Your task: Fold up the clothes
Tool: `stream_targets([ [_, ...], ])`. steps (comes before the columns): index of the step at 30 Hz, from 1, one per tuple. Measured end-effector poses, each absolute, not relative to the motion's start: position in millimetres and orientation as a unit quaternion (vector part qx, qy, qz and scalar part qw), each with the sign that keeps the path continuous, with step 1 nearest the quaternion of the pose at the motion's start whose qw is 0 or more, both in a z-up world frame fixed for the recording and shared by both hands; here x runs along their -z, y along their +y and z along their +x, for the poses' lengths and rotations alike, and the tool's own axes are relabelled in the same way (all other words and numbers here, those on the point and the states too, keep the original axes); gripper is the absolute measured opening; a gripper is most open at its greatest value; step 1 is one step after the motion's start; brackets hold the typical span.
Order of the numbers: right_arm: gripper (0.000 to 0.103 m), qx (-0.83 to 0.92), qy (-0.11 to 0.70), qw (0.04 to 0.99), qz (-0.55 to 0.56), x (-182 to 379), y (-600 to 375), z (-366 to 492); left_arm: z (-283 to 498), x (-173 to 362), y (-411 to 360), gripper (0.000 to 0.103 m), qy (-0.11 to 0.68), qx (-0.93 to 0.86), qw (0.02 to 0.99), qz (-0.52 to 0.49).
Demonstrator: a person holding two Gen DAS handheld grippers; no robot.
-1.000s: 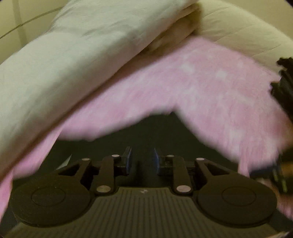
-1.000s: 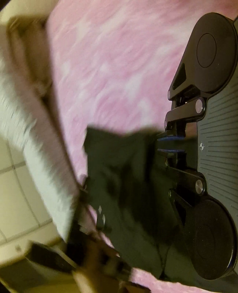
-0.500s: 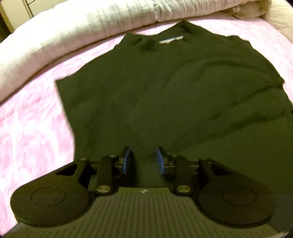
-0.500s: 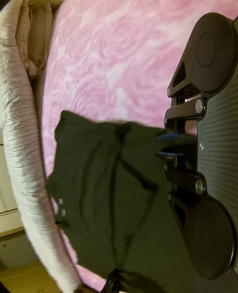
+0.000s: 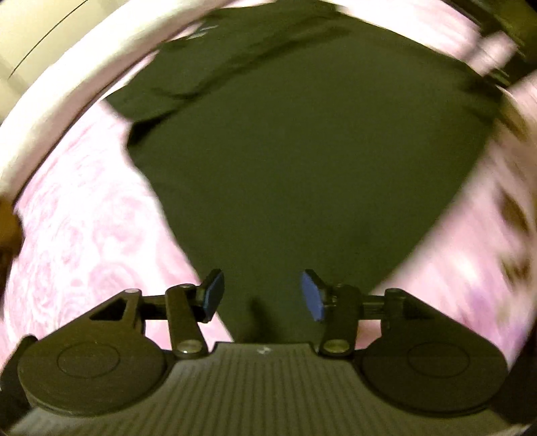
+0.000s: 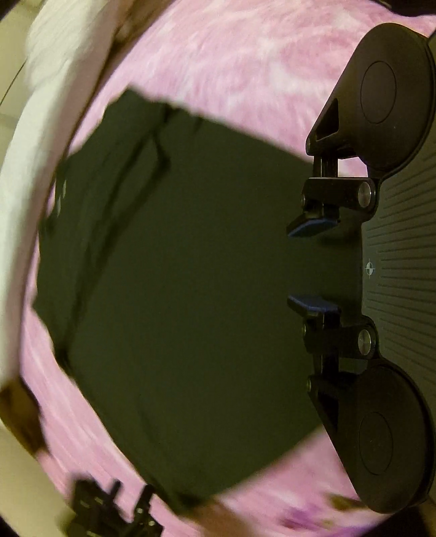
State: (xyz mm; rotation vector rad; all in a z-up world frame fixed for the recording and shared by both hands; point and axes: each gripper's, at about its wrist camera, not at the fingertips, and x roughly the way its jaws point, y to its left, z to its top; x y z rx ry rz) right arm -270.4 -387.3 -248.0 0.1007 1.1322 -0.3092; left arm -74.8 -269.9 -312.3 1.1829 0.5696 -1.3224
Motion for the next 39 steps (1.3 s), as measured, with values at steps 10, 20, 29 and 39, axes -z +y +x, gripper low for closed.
stream_targets([
  [10,0.051,0.132,0.573,0.787,-0.186,297.6,-246.3,-273.8,-137.6,329.8,-167.3,0.062,0.1,0.601,0.522,0.596],
  [20,0.052,0.152,0.537,0.77,-0.309,329.1,-229.2,-291.1,-116.6,349.9,-177.5,0.028,0.041,0.585,0.537,0.606],
  [29,0.04,0.152,0.502,0.759,-0.386,346.5,-264.9,-315.9,-126.4,353.1,-179.4,0.007,0.043,0.552,0.546,0.629],
  [39,0.002,0.112,0.517,0.773,-0.352,302.0,-280.8,-339.0,-152.8,321.0,-154.5,0.003,0.052,0.558,0.53,0.636],
])
